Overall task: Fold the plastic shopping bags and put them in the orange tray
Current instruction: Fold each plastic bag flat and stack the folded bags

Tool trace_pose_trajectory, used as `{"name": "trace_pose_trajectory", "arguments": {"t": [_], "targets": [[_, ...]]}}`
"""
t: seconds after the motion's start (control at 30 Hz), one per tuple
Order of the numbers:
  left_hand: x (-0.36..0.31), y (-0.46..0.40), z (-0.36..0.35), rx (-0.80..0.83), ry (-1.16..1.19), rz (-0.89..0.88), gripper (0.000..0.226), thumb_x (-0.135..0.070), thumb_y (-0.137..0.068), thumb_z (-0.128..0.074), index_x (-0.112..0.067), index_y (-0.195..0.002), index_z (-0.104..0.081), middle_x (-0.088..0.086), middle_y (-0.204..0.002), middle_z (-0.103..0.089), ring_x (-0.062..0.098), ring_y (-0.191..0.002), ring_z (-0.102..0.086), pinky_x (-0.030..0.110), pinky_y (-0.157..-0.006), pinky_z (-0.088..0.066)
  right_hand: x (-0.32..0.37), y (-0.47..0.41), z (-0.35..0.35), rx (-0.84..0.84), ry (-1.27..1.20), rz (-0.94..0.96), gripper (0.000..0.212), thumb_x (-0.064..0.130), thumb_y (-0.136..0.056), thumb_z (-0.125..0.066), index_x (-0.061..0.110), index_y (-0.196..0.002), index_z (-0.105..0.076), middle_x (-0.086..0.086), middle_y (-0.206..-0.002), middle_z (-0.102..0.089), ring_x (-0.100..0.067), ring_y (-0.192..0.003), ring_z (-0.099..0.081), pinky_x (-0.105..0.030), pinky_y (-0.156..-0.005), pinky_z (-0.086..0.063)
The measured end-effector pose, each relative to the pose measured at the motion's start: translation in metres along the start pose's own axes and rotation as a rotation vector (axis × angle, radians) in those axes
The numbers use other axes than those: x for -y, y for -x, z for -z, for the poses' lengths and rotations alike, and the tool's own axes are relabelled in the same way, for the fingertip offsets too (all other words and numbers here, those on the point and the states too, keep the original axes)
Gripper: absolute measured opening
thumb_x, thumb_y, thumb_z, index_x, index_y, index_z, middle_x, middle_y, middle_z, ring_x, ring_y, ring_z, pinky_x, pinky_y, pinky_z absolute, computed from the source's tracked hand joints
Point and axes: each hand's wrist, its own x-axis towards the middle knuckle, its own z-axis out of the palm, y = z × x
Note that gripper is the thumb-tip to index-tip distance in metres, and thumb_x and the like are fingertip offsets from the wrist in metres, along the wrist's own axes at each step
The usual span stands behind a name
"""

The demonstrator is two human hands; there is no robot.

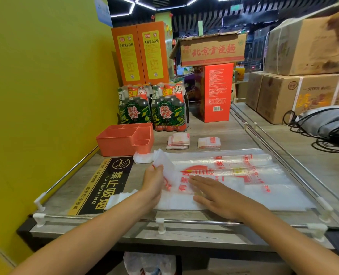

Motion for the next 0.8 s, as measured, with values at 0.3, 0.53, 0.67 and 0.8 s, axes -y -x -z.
{"name": "trace_pose_trajectory", "arguments": {"t": [0.3,0.53,0.67,0.8], "targets": [[0.012,-0.01,0.019,0.281,-0.566,-0.408,0.044,-0.023,-0.109,-0.037,-0.028,-0.152,-0.038,-0.001,-0.147,-0.052,0.013,-0.13,-0.051,0.033,-0.108,-0.043,-0.002,-0.009,-0.006,-0.004,0.02,0.006,0.051,0.044,-0.107,-0.038,0.032,-0.156,-0.032,0.012,-0.164,-0.024,-0.011,-0.152,-0.018,-0.034,-0.125,-0.015],[0.033,-0.014,0.012,0.652,-1.333,-0.731,0.056,-0.037,-0.109,-0.031,-0.019,-0.16,-0.016,0.001,-0.168,-0.012,0.013,-0.155,-0.005,0.028,-0.124,-0.002,0.0,-0.007,-0.002,-0.028,0.02,-0.058,0.058,0.043,-0.106,-0.041,0.025,-0.159,-0.026,0.007,-0.166,-0.021,-0.011,-0.153,-0.016,-0.029,-0.123,-0.011],[0.03,-0.016,0.02,0.713,-1.408,-0.752,0.059,-0.043,-0.109,-0.026,-0.021,-0.161,-0.008,-0.002,-0.169,-0.003,0.009,-0.154,0.002,0.024,-0.123,0.003,0.002,-0.005,0.0,-0.043,0.032,-0.133,0.06,0.043,-0.106,-0.041,0.02,-0.159,-0.023,0.003,-0.167,-0.02,-0.016,-0.152,-0.022,-0.03,-0.122,-0.017],[0.036,-0.019,0.019,0.767,-1.5,-0.676,0.063,-0.05,-0.107,-0.015,-0.023,-0.16,0.008,-0.004,-0.167,0.017,0.006,-0.151,0.02,0.032,-0.125,0.008,0.001,-0.006,-0.003,-0.048,0.031,-0.094,0.063,0.042,-0.107,-0.04,0.024,-0.161,-0.012,0.006,-0.169,-0.01,-0.014,-0.154,-0.013,-0.028,-0.122,-0.011]]}}
